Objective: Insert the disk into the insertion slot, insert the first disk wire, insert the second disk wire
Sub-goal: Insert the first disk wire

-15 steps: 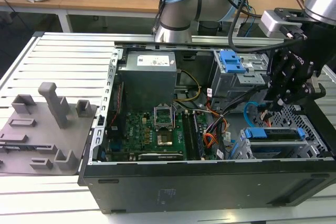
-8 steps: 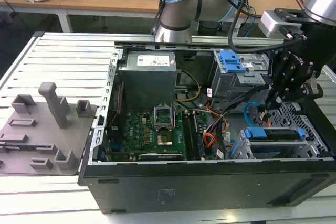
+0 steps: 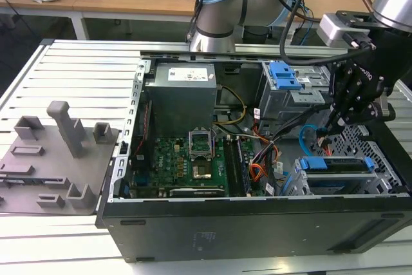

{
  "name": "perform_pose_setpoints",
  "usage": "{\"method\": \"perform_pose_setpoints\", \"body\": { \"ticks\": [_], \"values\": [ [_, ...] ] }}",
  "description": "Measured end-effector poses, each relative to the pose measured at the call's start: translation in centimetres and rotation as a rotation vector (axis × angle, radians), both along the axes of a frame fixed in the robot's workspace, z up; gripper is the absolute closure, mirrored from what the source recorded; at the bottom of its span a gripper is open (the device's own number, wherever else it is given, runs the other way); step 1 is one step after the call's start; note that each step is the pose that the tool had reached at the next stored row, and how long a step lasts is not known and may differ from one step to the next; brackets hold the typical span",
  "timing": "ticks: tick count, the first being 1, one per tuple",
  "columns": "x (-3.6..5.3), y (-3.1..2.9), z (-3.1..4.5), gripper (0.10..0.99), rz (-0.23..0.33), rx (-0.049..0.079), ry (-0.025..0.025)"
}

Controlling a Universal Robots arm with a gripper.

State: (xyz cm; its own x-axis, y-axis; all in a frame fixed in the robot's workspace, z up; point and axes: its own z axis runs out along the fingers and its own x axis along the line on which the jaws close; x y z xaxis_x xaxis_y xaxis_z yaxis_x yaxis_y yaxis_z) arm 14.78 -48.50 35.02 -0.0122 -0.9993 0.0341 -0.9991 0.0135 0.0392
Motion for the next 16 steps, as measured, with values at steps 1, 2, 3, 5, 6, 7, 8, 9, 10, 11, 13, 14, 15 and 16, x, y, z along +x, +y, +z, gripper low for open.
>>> {"method": "perform_pose_setpoints", "body": {
  "ticks": [1,2,3,5,6,7,8,9,10,11,13,14,15,16],
  "values": [
    [0.01,-0.10,0.00,0.918,0.000,0.000,0.0000],
    [0.00,-0.20,0.01,0.918,0.000,0.000,0.0000],
    [0.00,-0.45,0.01,0.918,0.000,0.000,0.0000],
    [0.00,-0.61,0.01,0.918,0.000,0.000,0.0000],
    [0.00,-0.75,0.01,0.918,0.000,0.000,0.0000],
    [0.00,-0.83,0.01,0.918,0.000,0.000,0.0000],
    [0.00,-0.90,0.01,0.918,0.000,0.000,0.0000],
    [0.00,-0.98,0.01,0.918,0.000,0.000,0.0000],
    [0.00,-1.05,0.01,0.918,0.000,0.000,0.0000],
    [0.00,-1.22,0.01,0.918,0.000,0.000,0.0000],
    [0.00,-1.52,0.01,0.918,0.000,0.000,0.0000],
    [0.00,-1.79,0.01,0.918,0.000,0.000,0.0000],
    [0.00,-2.01,0.01,0.918,0.000,0.000,0.0000],
    [0.00,-2.22,0.01,0.918,0.000,0.000,-0.0001]
  ]
}}
